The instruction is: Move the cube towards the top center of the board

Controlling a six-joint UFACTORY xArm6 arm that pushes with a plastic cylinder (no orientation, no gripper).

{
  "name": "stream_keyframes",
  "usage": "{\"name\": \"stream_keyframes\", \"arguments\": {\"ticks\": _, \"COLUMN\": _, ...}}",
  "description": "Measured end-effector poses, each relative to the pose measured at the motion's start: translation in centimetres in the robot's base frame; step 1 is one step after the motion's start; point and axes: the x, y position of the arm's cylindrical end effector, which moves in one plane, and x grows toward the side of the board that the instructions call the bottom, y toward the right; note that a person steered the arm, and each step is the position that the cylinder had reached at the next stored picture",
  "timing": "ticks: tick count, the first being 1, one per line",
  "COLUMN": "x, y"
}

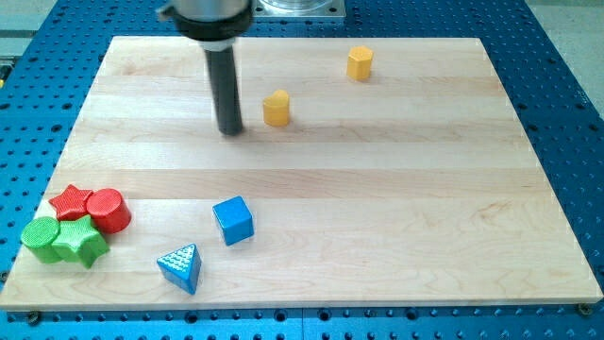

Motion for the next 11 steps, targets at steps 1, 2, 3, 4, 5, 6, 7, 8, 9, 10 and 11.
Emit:
{"name": "stream_keyframes", "arguments": {"ticks": 1, "x": -1.7, "y": 14.1}}
{"name": "stream_keyframes", "arguments": {"ticks": 2, "x": -2.9, "y": 18.1}}
{"name": "stream_keyframes", "arguments": {"ticks": 3, "x": -4.0, "y": 11.6}}
{"name": "stream_keyframes", "arguments": {"ticks": 4, "x": -5.8, "y": 18.1}}
{"name": "stream_keyframes", "arguments": {"ticks": 5, "x": -4.3, "y": 19.9}}
{"name": "stream_keyframes", "arguments": {"ticks": 6, "x": 5.1, "y": 16.7}}
{"name": "stream_keyframes", "arguments": {"ticks": 7, "x": 15.4, "y": 14.1}}
{"name": "stream_keyframes", "arguments": {"ticks": 8, "x": 19.5, "y": 9.2}}
{"name": "stream_keyframes", "arguments": {"ticks": 9, "x": 17.6, "y": 4.6}}
{"name": "stream_keyframes", "arguments": {"ticks": 10, "x": 18.4, "y": 1.0}}
{"name": "stream_keyframes", "arguments": {"ticks": 11, "x": 19.8, "y": -0.3}}
